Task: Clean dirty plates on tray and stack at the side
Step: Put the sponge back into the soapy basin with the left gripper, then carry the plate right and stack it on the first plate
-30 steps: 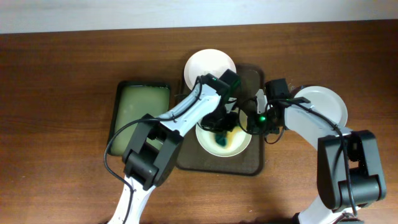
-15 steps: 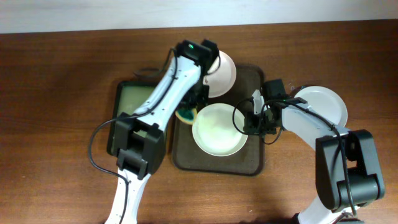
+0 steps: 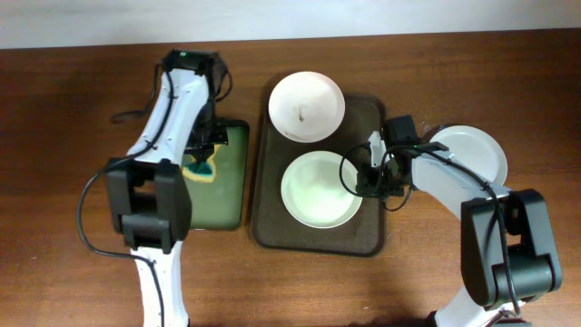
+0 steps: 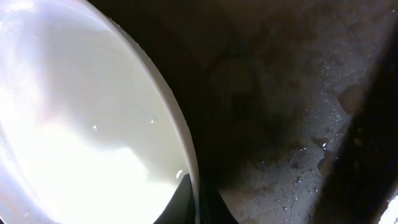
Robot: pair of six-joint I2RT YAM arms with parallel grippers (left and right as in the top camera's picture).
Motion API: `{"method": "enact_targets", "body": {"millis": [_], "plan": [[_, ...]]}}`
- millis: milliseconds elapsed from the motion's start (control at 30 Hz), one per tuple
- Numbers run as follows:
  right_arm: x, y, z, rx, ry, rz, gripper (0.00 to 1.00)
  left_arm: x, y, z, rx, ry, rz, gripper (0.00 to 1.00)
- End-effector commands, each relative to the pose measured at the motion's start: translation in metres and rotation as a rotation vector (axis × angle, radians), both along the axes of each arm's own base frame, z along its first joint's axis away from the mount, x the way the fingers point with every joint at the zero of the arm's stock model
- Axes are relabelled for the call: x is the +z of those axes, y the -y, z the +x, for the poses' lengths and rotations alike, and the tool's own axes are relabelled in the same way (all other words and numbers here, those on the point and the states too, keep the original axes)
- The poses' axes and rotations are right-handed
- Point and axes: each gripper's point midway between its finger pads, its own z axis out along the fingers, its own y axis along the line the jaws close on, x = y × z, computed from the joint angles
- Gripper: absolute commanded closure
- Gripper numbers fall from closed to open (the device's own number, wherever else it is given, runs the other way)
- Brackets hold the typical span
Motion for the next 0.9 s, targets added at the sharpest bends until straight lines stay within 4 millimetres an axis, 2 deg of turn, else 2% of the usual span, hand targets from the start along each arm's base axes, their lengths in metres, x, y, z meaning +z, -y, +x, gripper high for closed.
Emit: {"method": "enact_targets", "body": {"millis": [0, 100, 167, 200, 233, 300, 333, 367, 500, 633, 733, 867], "plan": [[-0.021, 0.018, -0.012, -0.016, -0.053, -0.092, 0.96, -0.019, -0.003, 0.01, 0.021, 0.104, -0.034, 1.0], [-0.021, 0.018, -0.013, -0.015, -0.056, -0.093, 0.95, -0.051, 0.011, 0.008, 0.034, 0.107, -0.116, 1.0], [-0.021, 0.018, -0.012, -0.015, -0.053, -0.093, 0.96, -0.051, 0.014, 0.004, 0.038, 0.095, -0.141, 0.98], [-0.021, 0.018, -0.011, -0.015, -0.05, -0.092, 0.96, -0.045, 0.015, 0.004, 0.033, 0.099, -0.147, 0.9], [-0.02, 0.018, -0.012, -0.015, -0.05, -0.091, 0.96, -0.035, 0.016, 0.003, 0.032, 0.108, -0.152, 0.76], [-0.011, 0.018, -0.009, -0.015, -0.037, -0.09, 0.96, -0.012, 0.015, -0.001, 0.03, 0.132, -0.156, 0.38], [-0.001, 0.017, -0.006, -0.015, -0.016, -0.087, 0.96, 0.009, 0.014, -0.003, 0.024, 0.164, -0.163, 0.23], [0.011, 0.016, -0.003, -0.015, 0.015, -0.084, 0.96, 0.026, 0.012, -0.005, 0.021, 0.2, -0.167, 0.0], [0.06, 0.022, 0.003, -0.008, 0.165, -0.193, 0.96, 0.094, 0.001, -0.018, 0.025, 0.355, -0.188, 0.0], [0.114, 0.041, -0.004, -0.045, 0.342, -0.437, 0.96, 0.154, -0.004, -0.038, 0.011, 0.516, -0.21, 0.0], [0.145, 0.047, -0.006, -0.072, 0.468, -0.6, 0.96, 0.179, -0.006, -0.052, 0.007, 0.585, -0.219, 0.0], [0.176, 0.034, -0.008, -0.043, 0.631, -0.798, 0.96, 0.188, -0.007, -0.059, 0.005, 0.605, -0.222, 0.0]]}}
